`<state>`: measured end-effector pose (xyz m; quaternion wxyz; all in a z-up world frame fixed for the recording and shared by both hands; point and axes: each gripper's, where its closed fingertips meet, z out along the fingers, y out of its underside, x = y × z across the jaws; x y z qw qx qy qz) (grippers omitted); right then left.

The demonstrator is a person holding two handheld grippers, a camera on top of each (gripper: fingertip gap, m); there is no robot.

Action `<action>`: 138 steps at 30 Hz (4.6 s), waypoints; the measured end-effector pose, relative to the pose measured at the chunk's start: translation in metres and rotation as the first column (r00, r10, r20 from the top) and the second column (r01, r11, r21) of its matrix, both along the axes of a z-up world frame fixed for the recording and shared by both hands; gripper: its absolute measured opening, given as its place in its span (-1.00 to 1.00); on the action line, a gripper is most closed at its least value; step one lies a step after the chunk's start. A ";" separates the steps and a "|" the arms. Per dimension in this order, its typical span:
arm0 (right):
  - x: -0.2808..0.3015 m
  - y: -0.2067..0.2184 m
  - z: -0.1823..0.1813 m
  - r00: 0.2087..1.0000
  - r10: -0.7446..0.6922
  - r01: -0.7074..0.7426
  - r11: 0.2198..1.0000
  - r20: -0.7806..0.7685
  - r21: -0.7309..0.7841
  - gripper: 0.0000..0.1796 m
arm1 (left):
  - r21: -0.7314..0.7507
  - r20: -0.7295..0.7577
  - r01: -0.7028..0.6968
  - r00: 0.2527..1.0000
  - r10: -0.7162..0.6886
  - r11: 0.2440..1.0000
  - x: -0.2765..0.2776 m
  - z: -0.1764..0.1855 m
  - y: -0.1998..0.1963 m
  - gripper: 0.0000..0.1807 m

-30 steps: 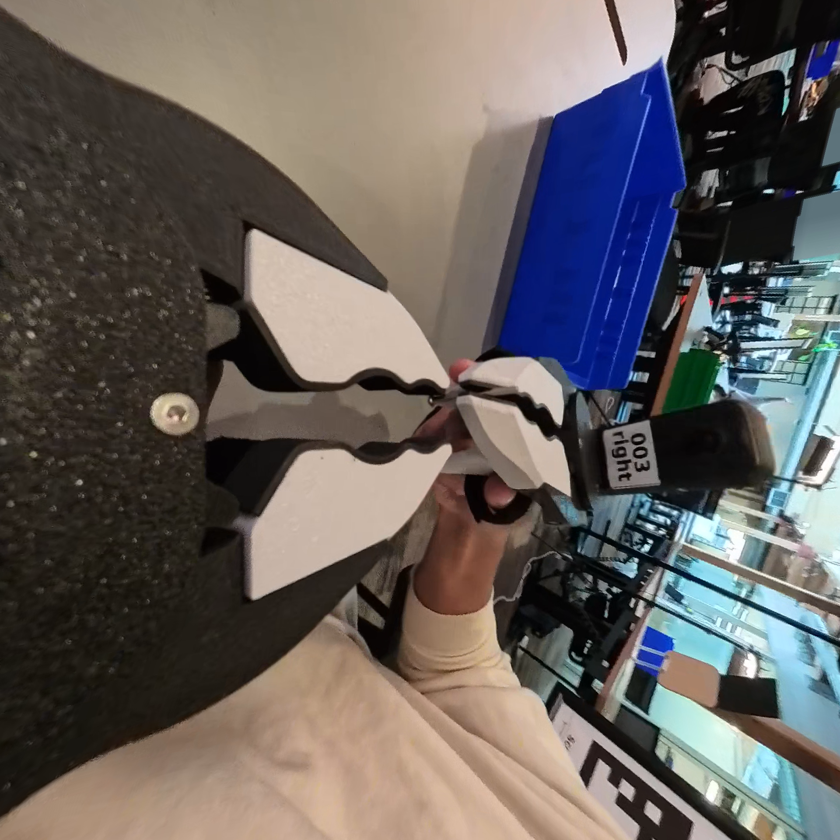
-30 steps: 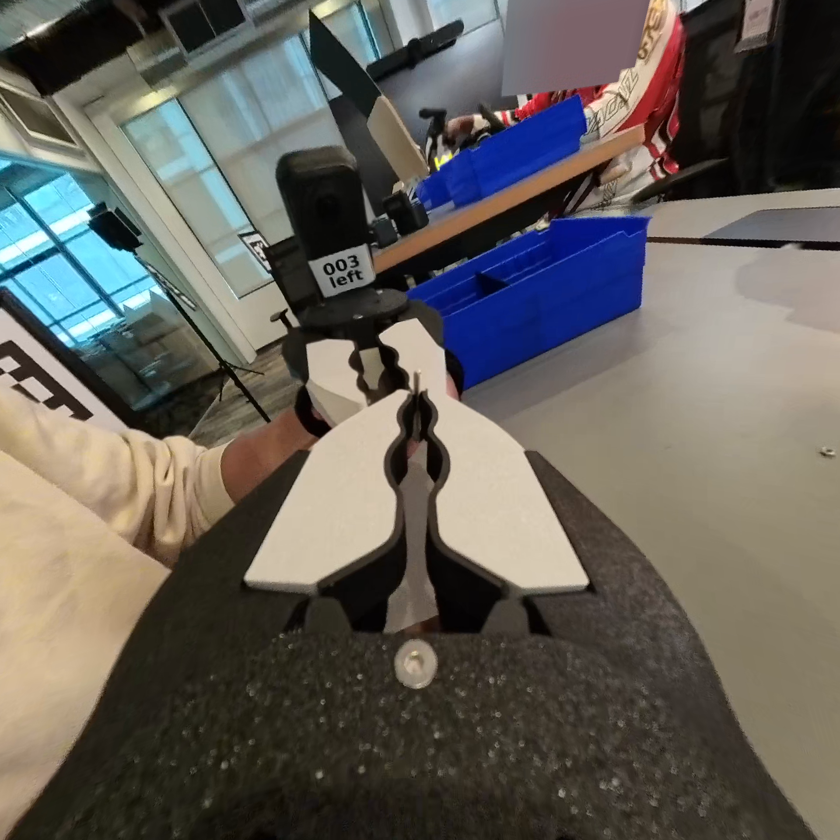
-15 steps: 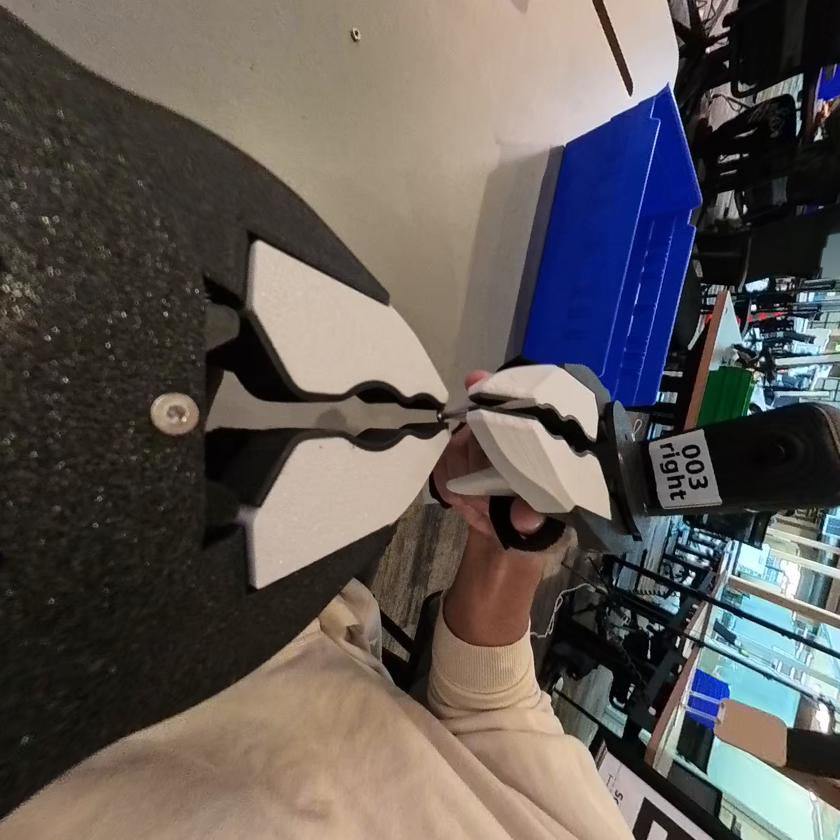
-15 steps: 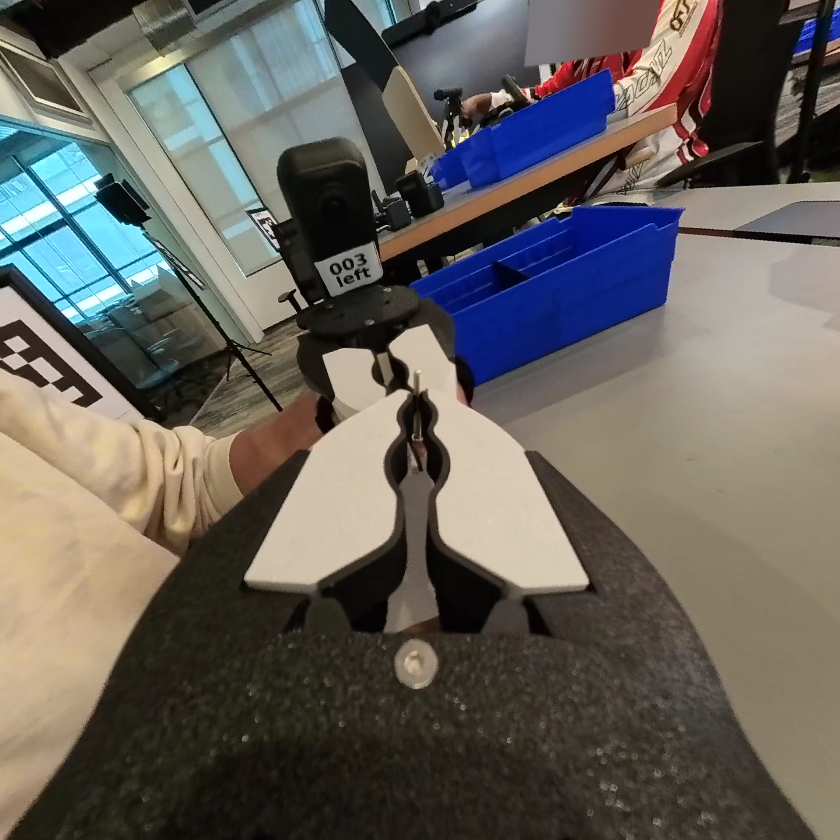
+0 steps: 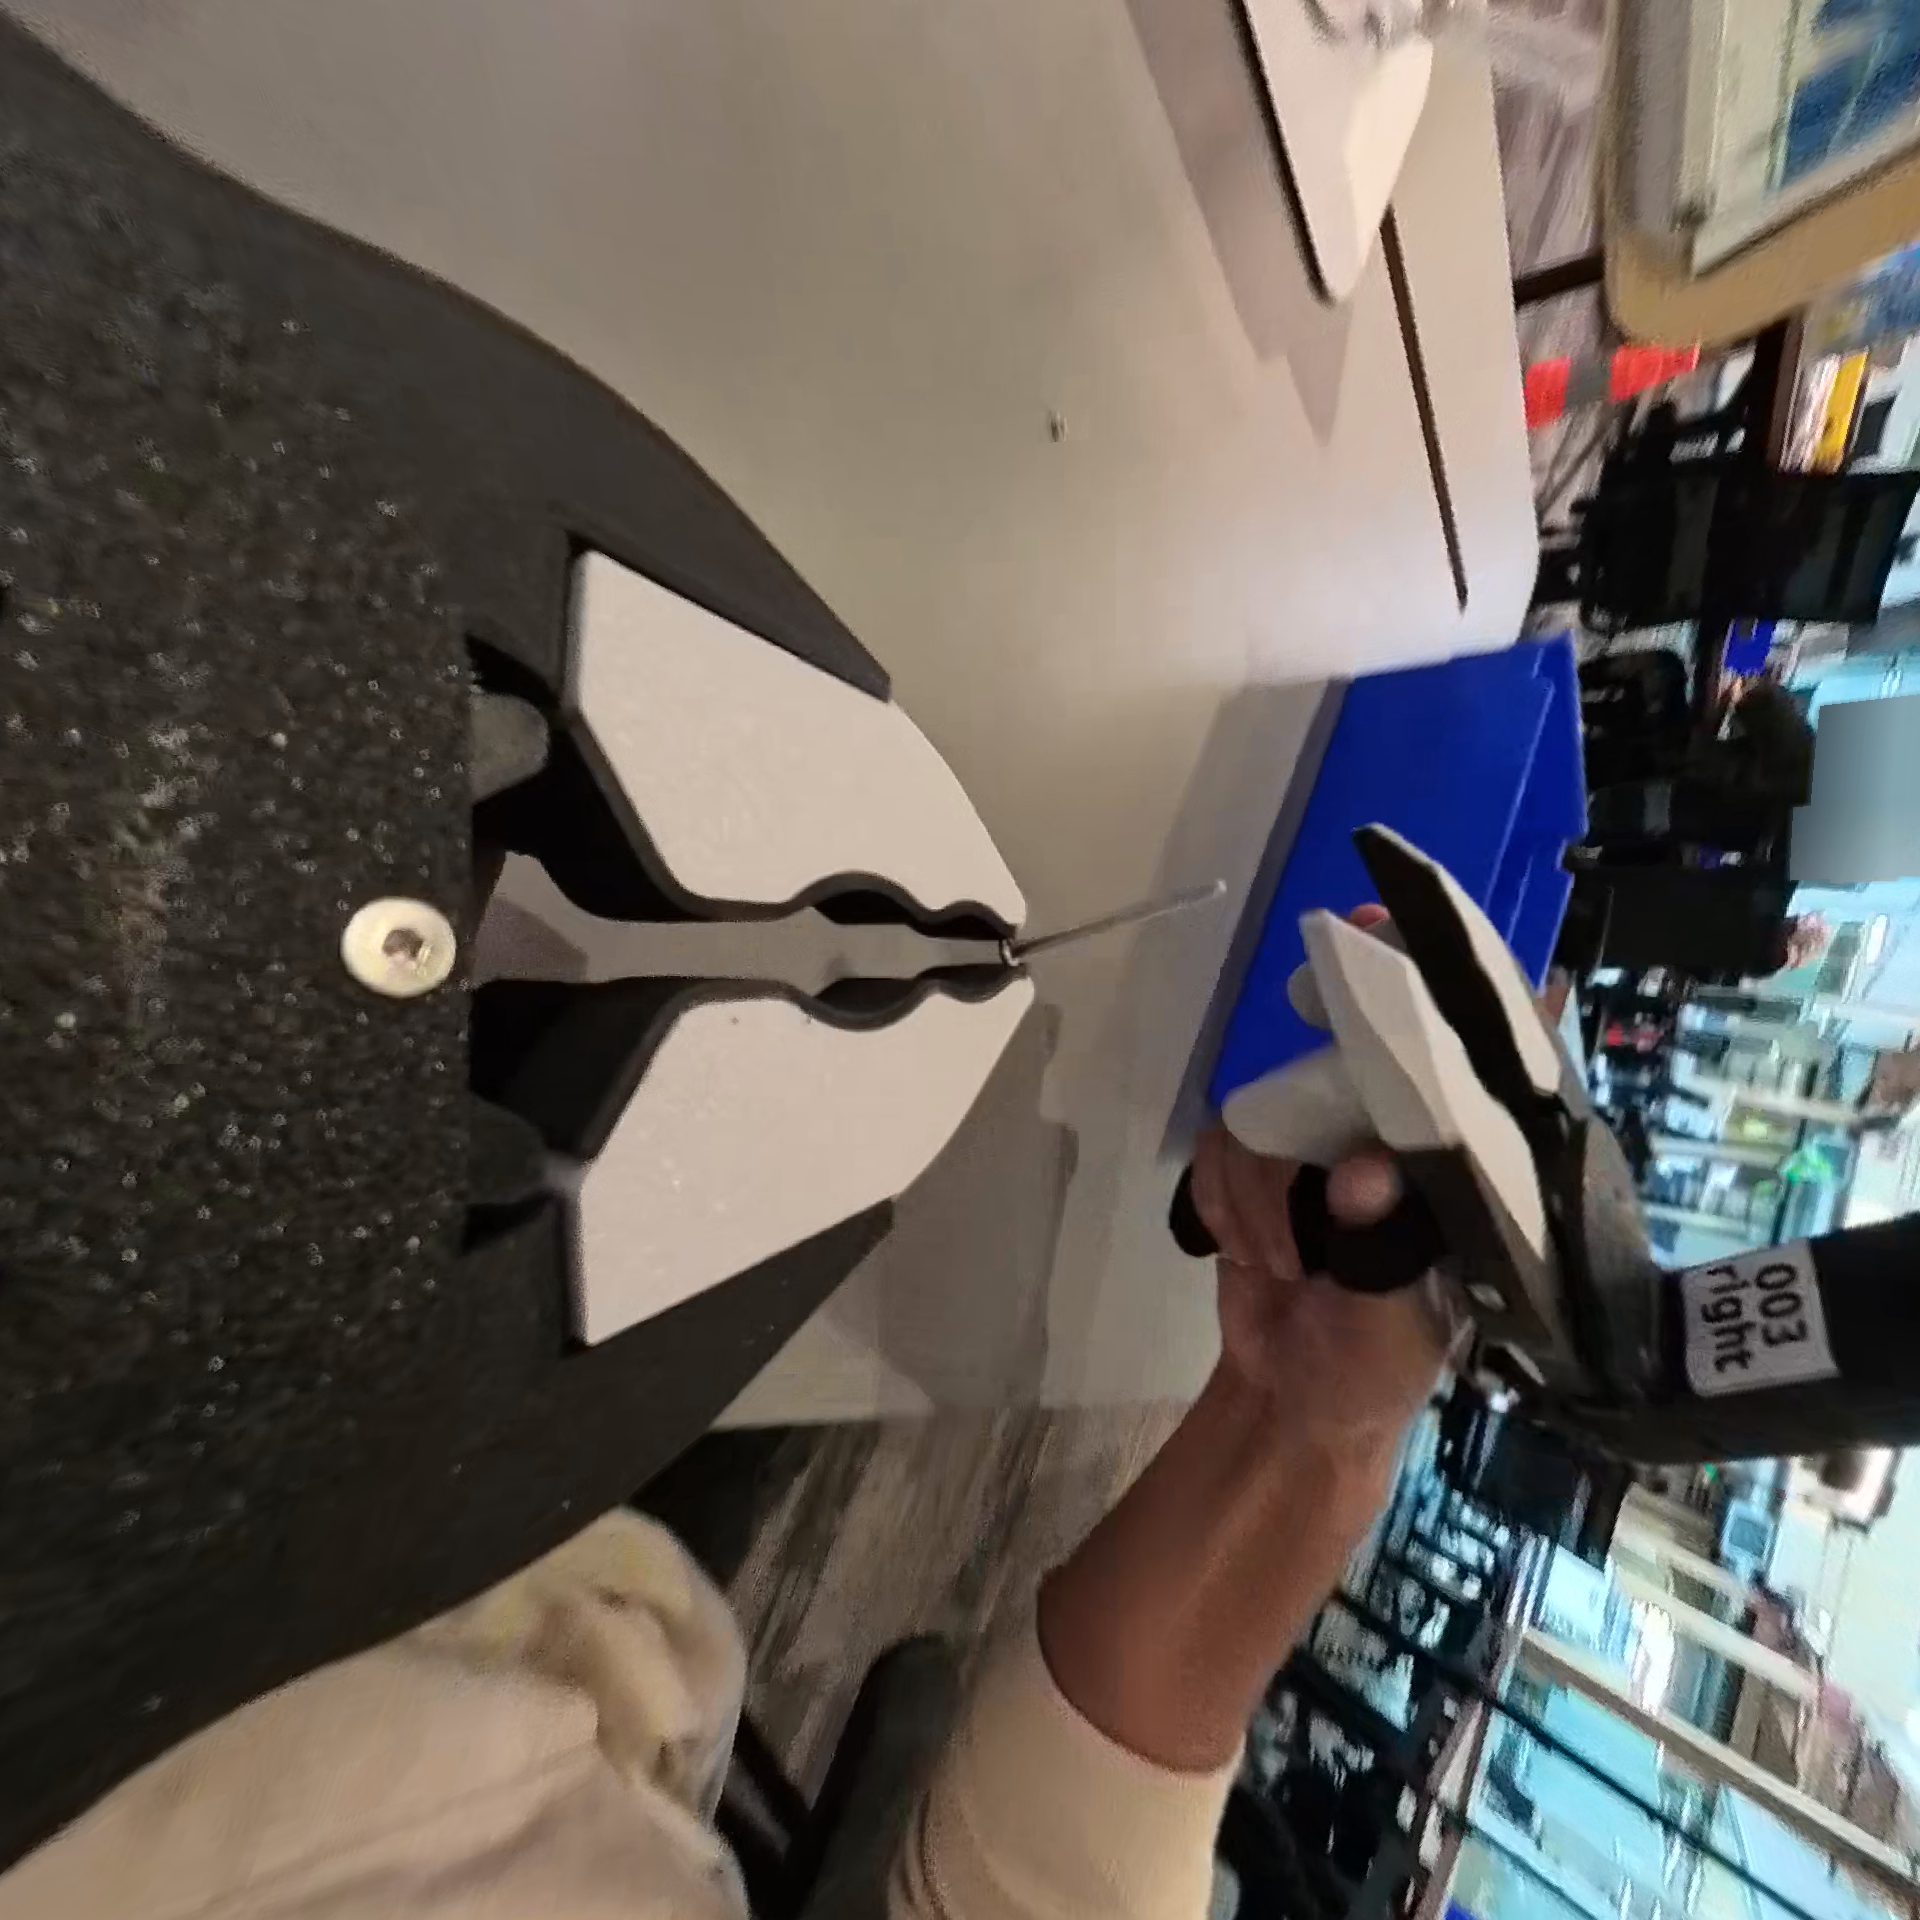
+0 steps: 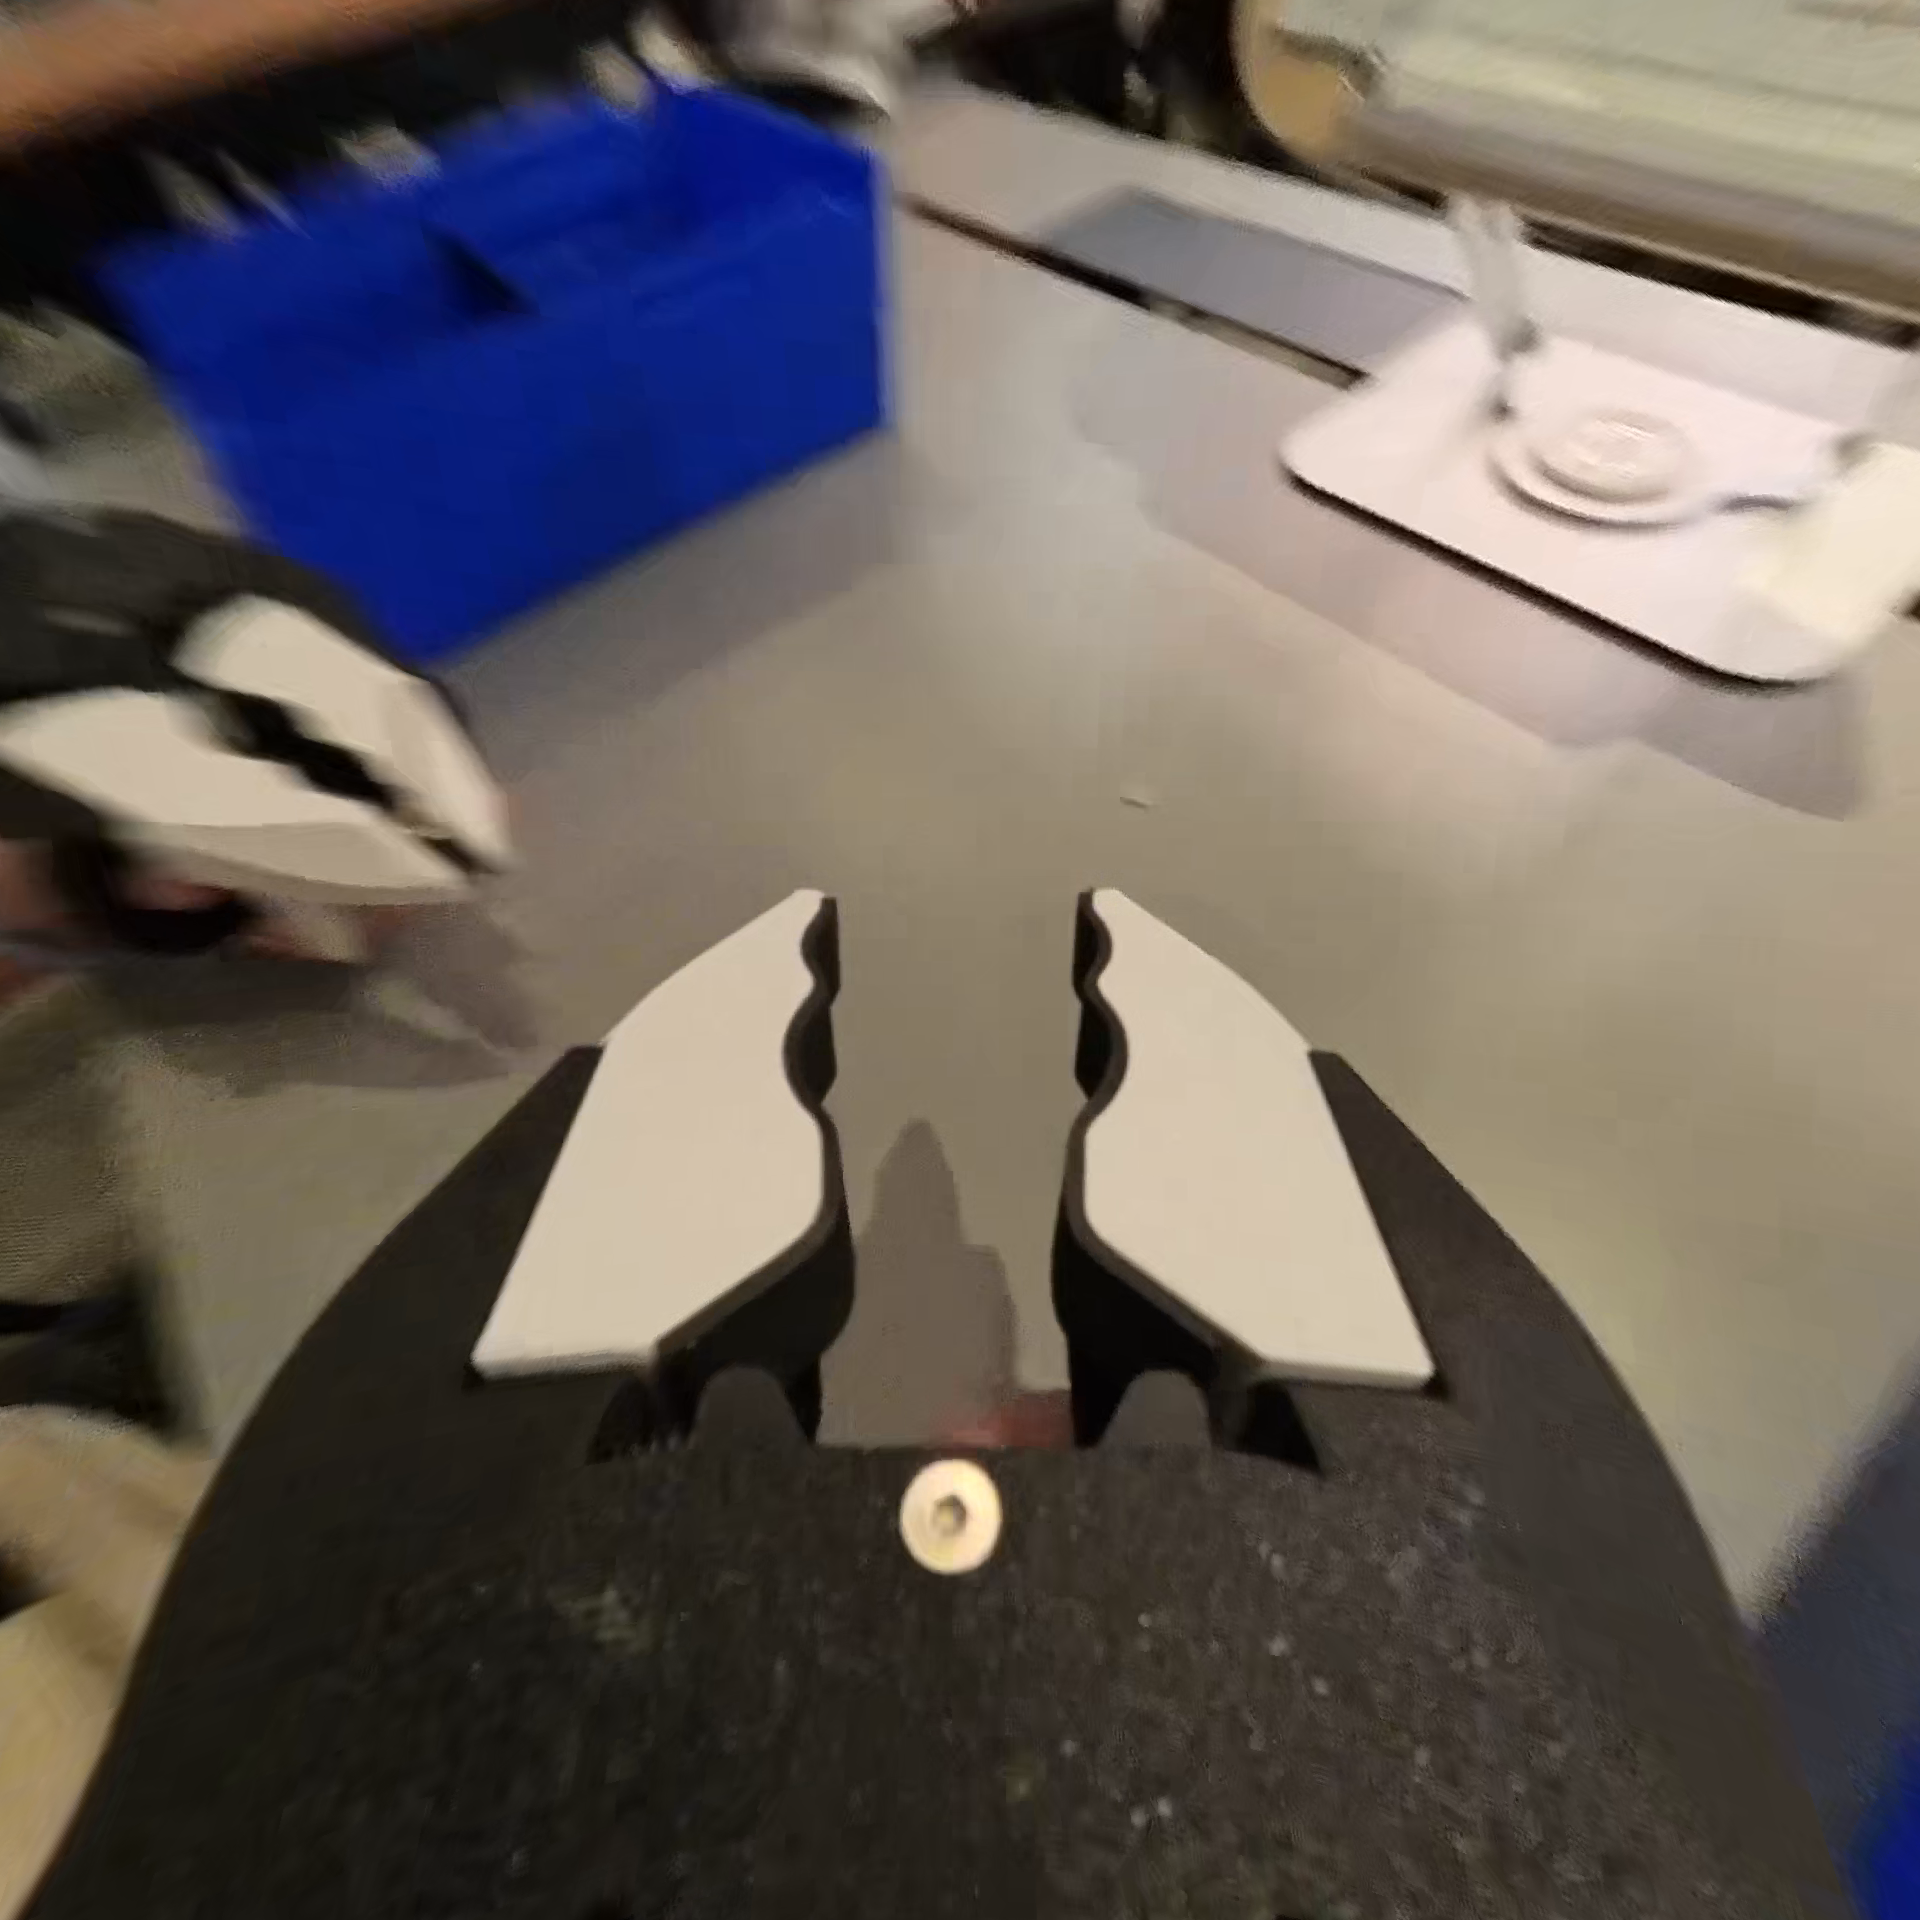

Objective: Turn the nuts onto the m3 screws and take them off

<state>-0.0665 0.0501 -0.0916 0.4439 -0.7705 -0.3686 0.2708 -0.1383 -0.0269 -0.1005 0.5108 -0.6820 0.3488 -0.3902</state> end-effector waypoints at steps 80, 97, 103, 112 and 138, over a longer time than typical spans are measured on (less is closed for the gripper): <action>0.014 -0.049 0.009 0.955 0.017 0.041 0.981 -0.295 0.189 -0.95 | -0.078 0.042 0.045 0.998 -0.041 0.996 -0.005 -0.002 0.020 -0.96; -0.019 -0.059 0.047 0.819 0.574 -0.565 0.811 -0.021 0.152 -0.95 | 0.176 -0.642 0.413 0.736 -0.214 0.893 0.036 0.013 0.018 -0.96; -0.019 -0.062 0.043 0.814 0.580 -0.570 0.809 -0.041 0.142 -0.95 | 0.171 -0.657 0.444 0.716 -0.234 0.880 0.040 0.011 0.011 -0.96; -0.022 -0.067 0.040 0.802 0.597 -0.590 0.798 -0.025 0.126 -0.95 | 0.172 -0.679 0.465 0.695 -0.238 0.869 0.041 0.009 0.007 -0.96; -0.020 -0.073 0.050 0.745 0.566 -0.569 0.815 -0.351 0.107 -0.95 | 0.212 -0.499 0.391 0.831 -0.245 0.896 0.042 0.025 -0.002 -0.96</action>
